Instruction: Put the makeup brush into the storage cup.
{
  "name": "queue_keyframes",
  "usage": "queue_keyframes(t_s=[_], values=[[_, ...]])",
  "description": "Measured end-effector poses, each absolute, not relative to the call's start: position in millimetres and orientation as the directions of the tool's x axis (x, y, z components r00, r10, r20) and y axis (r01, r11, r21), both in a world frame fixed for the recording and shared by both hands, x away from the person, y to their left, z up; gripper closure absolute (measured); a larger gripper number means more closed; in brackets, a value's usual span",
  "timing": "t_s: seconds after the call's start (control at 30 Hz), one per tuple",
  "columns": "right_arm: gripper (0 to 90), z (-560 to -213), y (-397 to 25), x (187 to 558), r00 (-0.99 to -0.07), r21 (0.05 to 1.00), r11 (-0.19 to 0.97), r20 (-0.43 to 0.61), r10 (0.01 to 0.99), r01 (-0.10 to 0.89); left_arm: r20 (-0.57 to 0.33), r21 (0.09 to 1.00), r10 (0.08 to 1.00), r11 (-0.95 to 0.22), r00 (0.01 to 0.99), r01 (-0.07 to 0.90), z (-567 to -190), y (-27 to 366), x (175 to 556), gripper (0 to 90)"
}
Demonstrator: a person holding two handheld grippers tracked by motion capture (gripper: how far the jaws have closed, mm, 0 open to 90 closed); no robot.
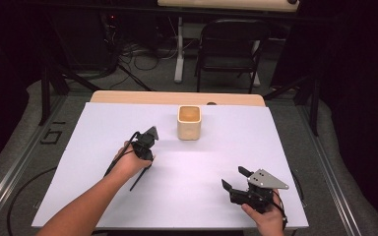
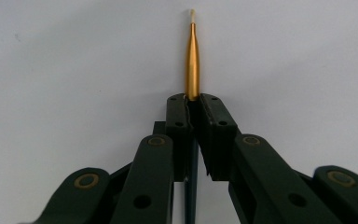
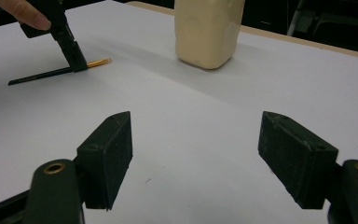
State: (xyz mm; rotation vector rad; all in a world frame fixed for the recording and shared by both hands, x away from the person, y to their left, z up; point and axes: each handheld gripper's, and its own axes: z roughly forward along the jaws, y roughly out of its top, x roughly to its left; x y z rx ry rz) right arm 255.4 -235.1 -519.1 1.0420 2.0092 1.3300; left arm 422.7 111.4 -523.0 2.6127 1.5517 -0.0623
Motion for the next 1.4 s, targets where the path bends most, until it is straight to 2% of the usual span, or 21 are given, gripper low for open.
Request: queue_keyframes(t_s=[0.8, 1.4], values=[[26.4, -519, -235, 256, -0.575, 0.923, 0.224, -0.003, 0.818, 0.314, -0.113, 0.085, 0.873, -0.467, 0.474, 0.88, -519, 117, 422, 83.4], [26.5, -519, -234, 255, -0.575, 0.92, 0.226, -0.002, 0.818, 0.319, -0.185, 0.222, 0.859, -0.436, 0.477, 0.872, -489, 134, 413, 83.5]])
